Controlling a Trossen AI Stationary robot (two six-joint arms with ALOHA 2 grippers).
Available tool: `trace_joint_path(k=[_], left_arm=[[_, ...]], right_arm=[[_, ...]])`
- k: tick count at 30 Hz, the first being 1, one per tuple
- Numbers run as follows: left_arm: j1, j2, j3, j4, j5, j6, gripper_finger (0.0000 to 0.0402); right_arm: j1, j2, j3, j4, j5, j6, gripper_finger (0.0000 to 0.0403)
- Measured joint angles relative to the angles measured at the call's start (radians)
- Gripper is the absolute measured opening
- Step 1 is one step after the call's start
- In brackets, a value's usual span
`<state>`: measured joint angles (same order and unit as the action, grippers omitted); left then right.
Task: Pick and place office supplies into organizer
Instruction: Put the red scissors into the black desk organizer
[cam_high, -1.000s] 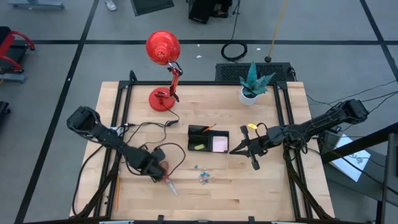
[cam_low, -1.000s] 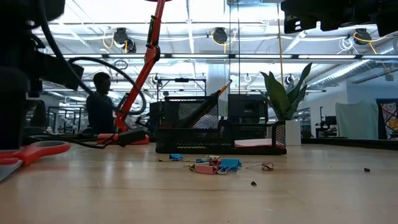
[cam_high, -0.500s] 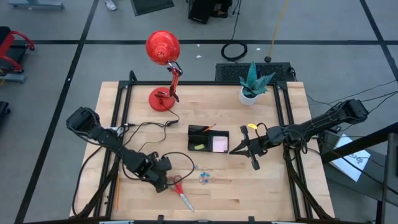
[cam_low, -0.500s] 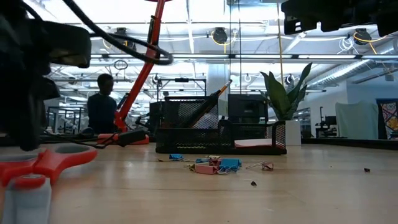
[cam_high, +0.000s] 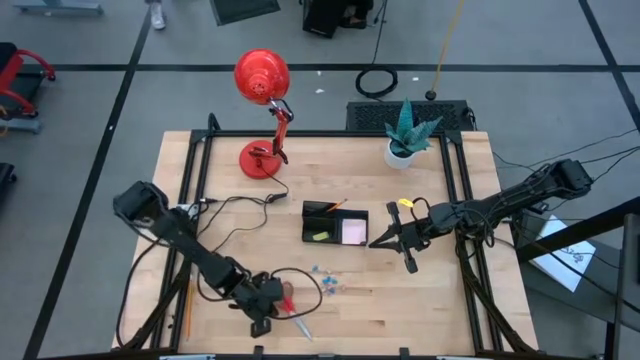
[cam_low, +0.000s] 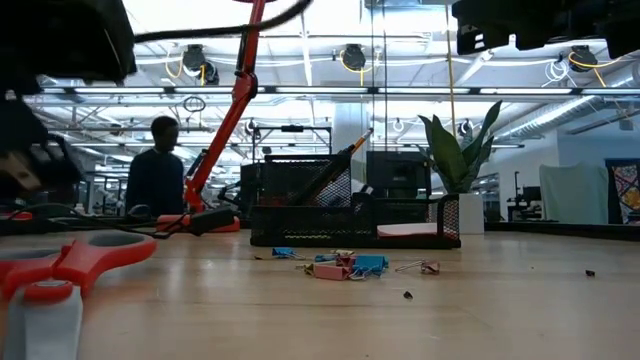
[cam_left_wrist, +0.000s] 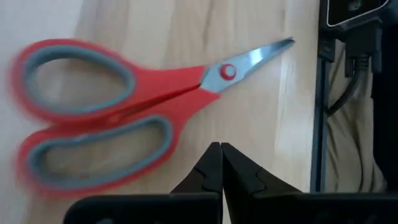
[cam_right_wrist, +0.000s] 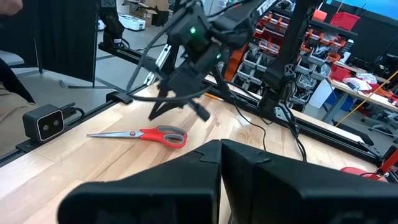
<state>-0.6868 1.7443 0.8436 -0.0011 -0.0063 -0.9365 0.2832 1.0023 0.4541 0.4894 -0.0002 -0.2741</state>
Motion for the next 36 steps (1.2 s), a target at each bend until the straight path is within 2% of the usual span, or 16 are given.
trace_joint_path(k=[4, 13, 21, 30, 33, 36], left_arm=[[0.0, 0.106, 0.056, 0.061, 0.019, 0.041, 0.0002], [0.041, 0.231, 0.232, -0.004, 0.058, 0.183, 0.0001], [0.112, 0.236, 0.246, -0.042, -0.071, 0.242, 0.0002], [0.151, 0.237, 0.245, -0.047, -0.102, 0.313, 0.0003], [0.154, 0.228, 0.243, -0.048, -0.073, 0.397, 0.0008], [0.138, 0.187, 0.237, -0.079, -0.099, 0.515, 0.0007]], right_arm=[[0.0, 0.0, 0.0, 0.0, 0.0, 0.0, 0.0001], [0.0, 0.0, 0.0, 0.003, 0.0, 0.0, 0.0001], [0.0, 0.0, 0.0, 0.005, 0.0, 0.012, 0.0001], [0.0, 0.0, 0.0, -0.001, 0.0, 0.012, 0.0001], [0.0, 0.0, 0.0, -0.001, 0.0, 0.012, 0.0001], [0.0, 0.0, 0.0, -0.001, 0.0, 0.025, 0.0001]])
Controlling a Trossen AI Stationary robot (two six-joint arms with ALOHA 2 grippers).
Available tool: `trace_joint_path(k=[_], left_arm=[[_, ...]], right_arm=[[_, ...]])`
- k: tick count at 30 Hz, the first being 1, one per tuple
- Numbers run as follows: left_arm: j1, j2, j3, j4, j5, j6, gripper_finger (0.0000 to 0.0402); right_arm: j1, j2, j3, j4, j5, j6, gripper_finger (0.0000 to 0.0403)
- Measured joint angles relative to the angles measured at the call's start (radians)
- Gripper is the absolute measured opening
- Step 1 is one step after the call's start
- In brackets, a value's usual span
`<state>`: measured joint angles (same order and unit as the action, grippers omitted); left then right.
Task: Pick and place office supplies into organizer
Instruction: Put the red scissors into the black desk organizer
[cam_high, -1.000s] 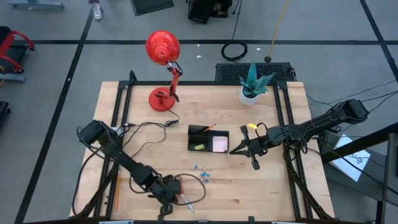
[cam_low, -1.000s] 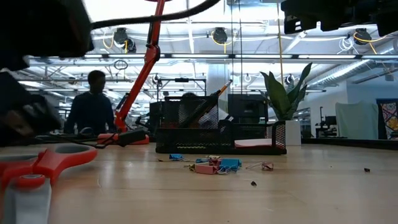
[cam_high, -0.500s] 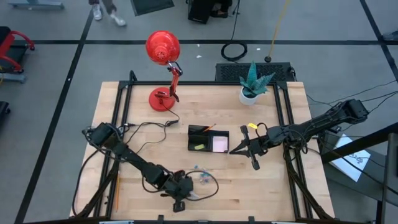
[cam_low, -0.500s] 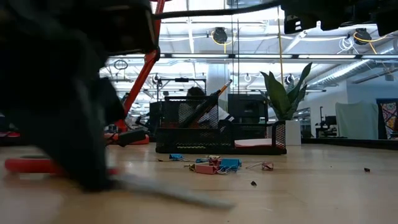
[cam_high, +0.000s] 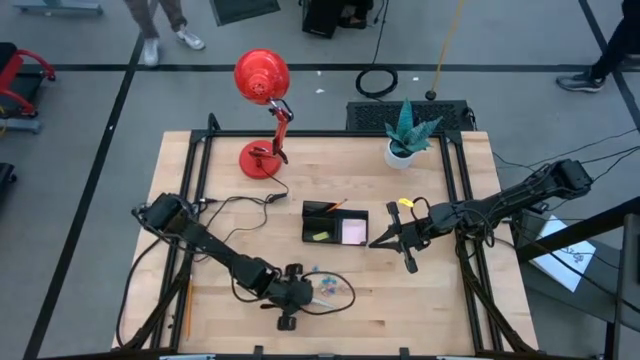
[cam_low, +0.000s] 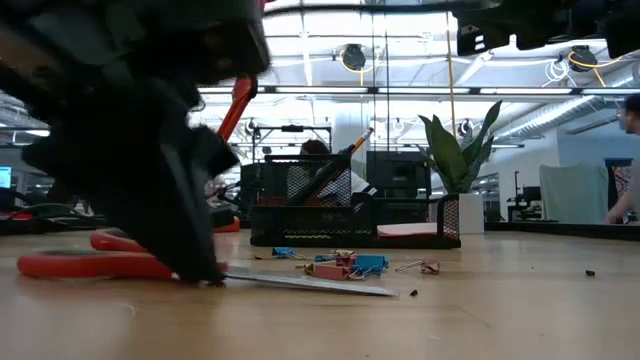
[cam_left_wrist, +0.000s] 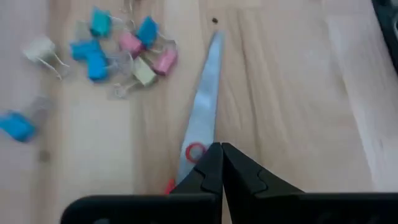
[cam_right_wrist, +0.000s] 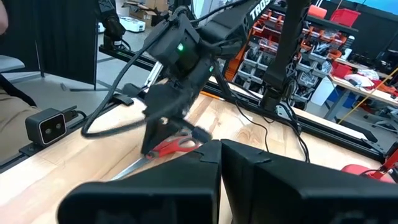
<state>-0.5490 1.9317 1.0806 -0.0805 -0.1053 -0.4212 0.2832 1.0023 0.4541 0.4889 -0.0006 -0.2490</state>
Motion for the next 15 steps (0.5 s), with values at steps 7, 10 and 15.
trace_joint_path(k=[7, 10, 15], left_arm=[[-0.096, -0.228, -0.006, -0.003, -0.349, 0.302, 0.0003], [-0.137, -0.299, -0.009, -0.006, -0.495, 0.412, 0.0003], [-0.184, -0.372, -0.109, 0.044, -0.658, 0.529, 0.0002]], right_arm=[[0.0, 0.001, 0.0, -0.002, 0.0, 0.028, 0.0003], [0.0, 0.003, 0.0, 0.002, 0.0, 0.028, 0.0003], [0.0, 0.005, 0.008, -0.006, -0.002, 0.138, 0.0001]])
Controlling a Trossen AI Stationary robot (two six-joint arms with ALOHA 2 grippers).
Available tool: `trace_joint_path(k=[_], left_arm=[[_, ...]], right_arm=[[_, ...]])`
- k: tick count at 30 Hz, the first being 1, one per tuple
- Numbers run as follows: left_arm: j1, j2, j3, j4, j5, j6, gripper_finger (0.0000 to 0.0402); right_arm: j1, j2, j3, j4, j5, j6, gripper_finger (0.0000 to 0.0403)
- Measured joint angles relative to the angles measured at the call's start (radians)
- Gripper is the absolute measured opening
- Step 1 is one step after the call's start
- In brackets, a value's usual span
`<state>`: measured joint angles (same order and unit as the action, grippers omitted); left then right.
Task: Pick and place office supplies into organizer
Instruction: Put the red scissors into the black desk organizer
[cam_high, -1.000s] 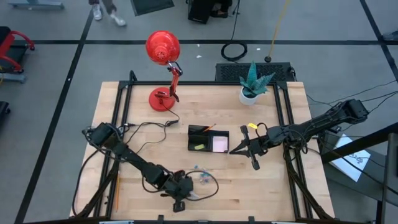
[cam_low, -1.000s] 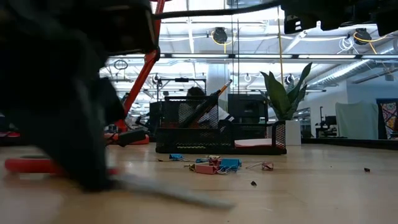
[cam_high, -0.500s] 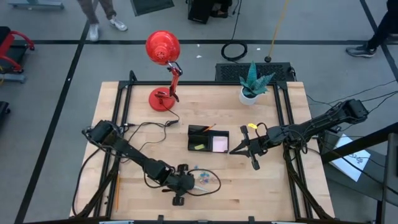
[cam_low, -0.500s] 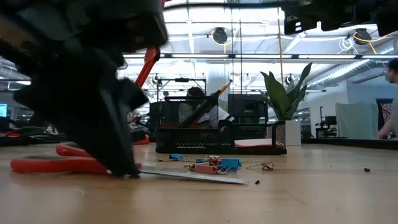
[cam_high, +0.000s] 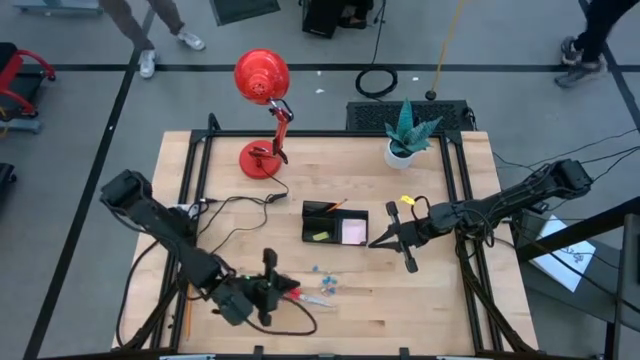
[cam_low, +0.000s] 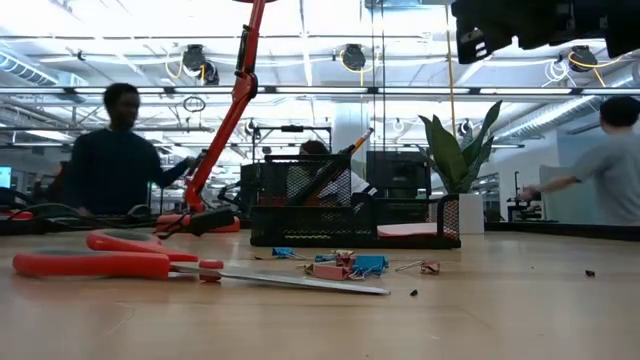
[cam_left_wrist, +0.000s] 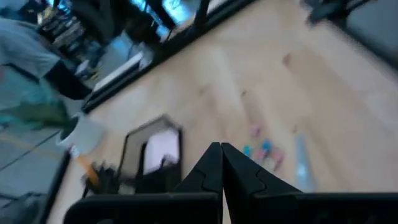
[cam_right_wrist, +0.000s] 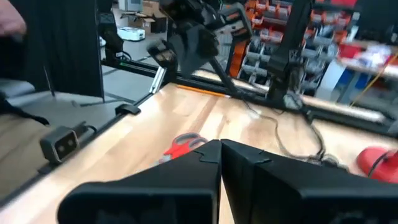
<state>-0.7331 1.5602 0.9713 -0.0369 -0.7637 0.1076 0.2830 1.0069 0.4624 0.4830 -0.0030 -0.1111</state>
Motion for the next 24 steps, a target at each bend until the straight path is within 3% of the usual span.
trace_joint_path(k=[6, 13, 17, 24], left_arm=[[0.013, -0.065, -0.205, 0.238, -0.053, -0.013, 0.0003], [0.028, -0.101, -0.348, 0.383, -0.053, -0.017, 0.0004], [0.031, -0.102, -0.354, 0.388, -0.095, 0.007, 0.0005], [0.031, -0.167, -0.354, 0.411, -0.276, 0.09, 0.0005]], right_arm=[[0.002, 0.061, 0.04, -0.024, 0.001, 0.086, 0.0001], [0.041, 0.304, 0.204, -0.026, 0.002, 0.153, 0.0013], [0.058, 0.436, 0.34, -0.09, 0.002, 0.169, 0.006], [0.06, 0.634, 0.489, -0.106, 0.004, 0.279, 0.0174]])
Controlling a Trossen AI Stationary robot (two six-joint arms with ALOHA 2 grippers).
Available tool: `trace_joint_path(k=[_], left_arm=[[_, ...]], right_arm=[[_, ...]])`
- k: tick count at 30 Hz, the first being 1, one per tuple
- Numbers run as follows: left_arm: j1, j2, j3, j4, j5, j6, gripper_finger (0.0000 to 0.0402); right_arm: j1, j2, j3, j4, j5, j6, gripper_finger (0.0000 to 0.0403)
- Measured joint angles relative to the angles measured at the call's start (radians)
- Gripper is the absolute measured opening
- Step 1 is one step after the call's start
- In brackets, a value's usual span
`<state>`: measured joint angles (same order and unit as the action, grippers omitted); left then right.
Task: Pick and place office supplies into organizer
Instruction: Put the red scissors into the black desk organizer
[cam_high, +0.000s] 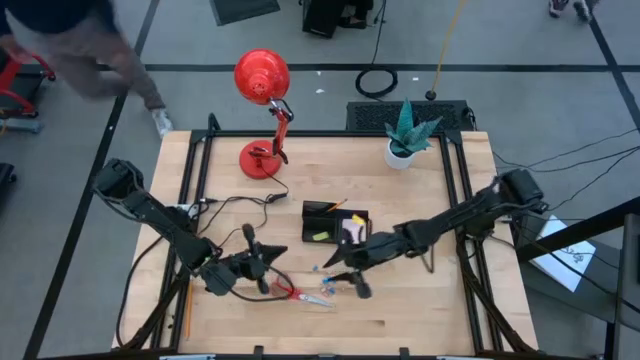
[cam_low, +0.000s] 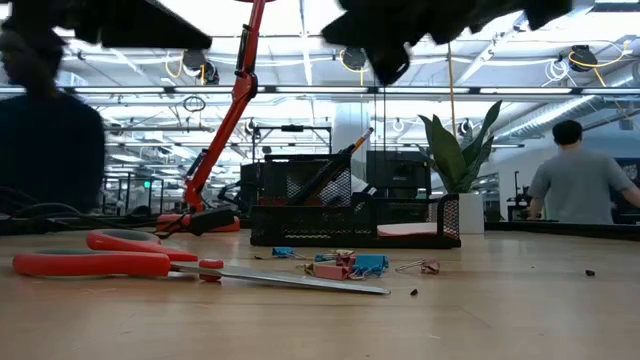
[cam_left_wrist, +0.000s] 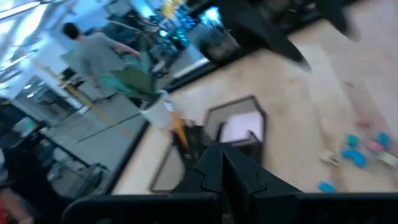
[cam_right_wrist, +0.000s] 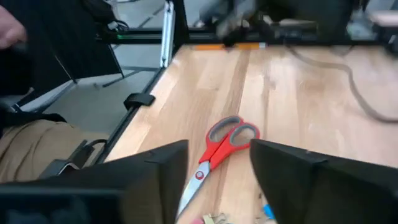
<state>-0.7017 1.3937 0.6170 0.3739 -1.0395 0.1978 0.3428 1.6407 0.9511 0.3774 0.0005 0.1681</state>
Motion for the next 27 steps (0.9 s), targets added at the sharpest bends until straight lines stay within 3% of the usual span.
trace_joint_path(k=[8, 11, 22, 27], left_arm=[[-0.049, -0.128, 0.0, -0.099, -0.09, -0.033, 0.0005], [-0.071, -0.147, 0.001, -0.148, -0.119, -0.091, 0.0005], [-0.086, -0.152, 0.001, -0.2, -0.15, -0.101, 0.0005], [-0.083, -0.151, 0.001, -0.2, -0.154, -0.096, 0.0005]], right_arm=[[0.0, 0.204, 0.151, 0.0, 0.022, 0.085, 0.0249], [0.002, 0.268, 0.2, 0.003, 0.076, 0.105, 0.0263], [0.043, 0.421, 0.32, 0.015, 0.086, 0.169, 0.0311], [0.09, 0.475, 0.364, 0.015, 0.207, 0.121, 0.032]])
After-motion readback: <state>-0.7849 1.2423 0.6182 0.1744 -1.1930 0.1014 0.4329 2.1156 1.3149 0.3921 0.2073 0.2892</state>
